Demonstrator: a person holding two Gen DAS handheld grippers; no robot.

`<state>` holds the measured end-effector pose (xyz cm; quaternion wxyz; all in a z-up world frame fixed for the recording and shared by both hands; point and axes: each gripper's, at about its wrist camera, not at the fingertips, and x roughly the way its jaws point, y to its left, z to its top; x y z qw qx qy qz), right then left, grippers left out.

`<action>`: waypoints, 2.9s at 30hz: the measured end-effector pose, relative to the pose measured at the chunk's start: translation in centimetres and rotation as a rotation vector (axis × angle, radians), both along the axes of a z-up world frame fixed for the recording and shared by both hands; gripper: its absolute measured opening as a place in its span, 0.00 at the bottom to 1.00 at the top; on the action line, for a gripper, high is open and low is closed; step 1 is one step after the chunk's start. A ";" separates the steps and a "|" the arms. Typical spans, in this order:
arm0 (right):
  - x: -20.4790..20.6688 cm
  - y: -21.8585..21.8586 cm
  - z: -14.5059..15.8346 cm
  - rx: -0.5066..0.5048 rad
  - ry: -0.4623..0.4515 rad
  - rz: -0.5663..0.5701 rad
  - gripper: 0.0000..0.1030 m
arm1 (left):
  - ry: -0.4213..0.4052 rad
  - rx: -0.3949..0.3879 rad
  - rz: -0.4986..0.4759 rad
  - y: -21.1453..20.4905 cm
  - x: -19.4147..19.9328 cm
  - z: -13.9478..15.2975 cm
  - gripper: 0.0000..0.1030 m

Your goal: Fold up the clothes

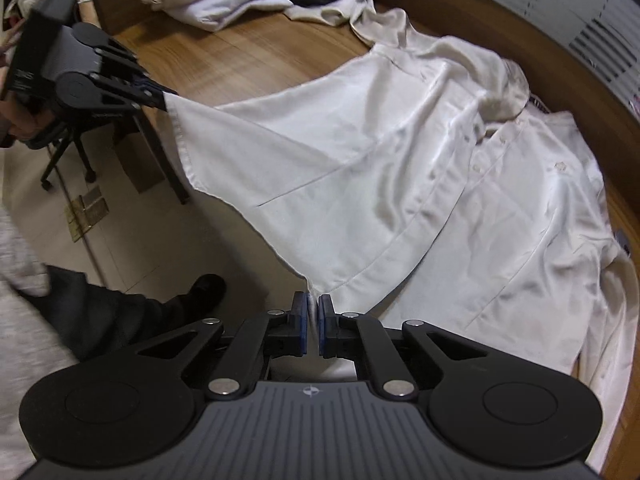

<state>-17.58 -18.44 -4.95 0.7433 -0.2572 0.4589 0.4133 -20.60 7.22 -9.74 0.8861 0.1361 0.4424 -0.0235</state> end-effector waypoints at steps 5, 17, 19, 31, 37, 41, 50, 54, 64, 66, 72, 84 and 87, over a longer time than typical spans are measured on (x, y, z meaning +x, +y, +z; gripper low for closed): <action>-1.5 -0.6 0.7 -0.025 0.082 0.051 0.05 | 0.025 0.005 -0.021 -0.3 -1.3 -0.2 0.05; -0.8 -1.6 -1.8 0.020 0.214 0.013 0.31 | 0.171 0.019 -0.009 -0.5 -3.4 -2.2 0.26; -0.4 -2.6 -1.4 0.041 0.208 -0.034 0.31 | 0.177 0.004 0.020 0.0 -3.5 -1.6 0.27; 3.8 -8.9 0.3 0.178 0.174 -0.483 0.49 | 0.083 -0.101 0.164 2.5 5.2 4.6 0.53; 7.4 -8.8 1.1 0.252 0.141 -0.659 0.54 | 0.042 -0.179 0.120 1.9 12.1 6.2 0.58; 10.8 -7.6 1.9 0.281 0.103 -0.738 0.54 | 0.029 -0.188 0.041 1.2 16.9 5.9 0.58; 19.1 -3.7 1.8 0.264 0.042 -0.801 0.54 | 0.028 -0.214 -0.106 0.2 26.5 5.2 0.58; 22.5 -1.9 0.7 0.255 0.045 -0.792 0.50 | 0.027 -0.214 -0.136 -0.5 30.2 4.9 0.58; 30.3 -0.3 -2.2 0.210 0.048 -0.763 0.44 | 0.012 -0.161 -0.097 0.0 40.3 2.8 0.62; 32.0 -1.0 -2.3 0.202 0.042 -0.761 0.44 | 0.010 -0.155 -0.087 0.8 42.0 2.3 0.63; 38.5 -5.0 -2.7 0.192 0.032 -0.794 0.45 | 0.047 -0.188 -0.048 3.5 46.6 1.1 0.63; 53.0 -11.7 -5.9 0.178 0.056 -0.821 0.44 | 0.119 -0.291 -0.031 4.8 48.8 -1.2 0.65; 55.5 -12.0 -6.9 0.212 0.100 -0.812 0.44 | 0.111 -0.316 -0.007 5.2 48.5 -1.1 0.65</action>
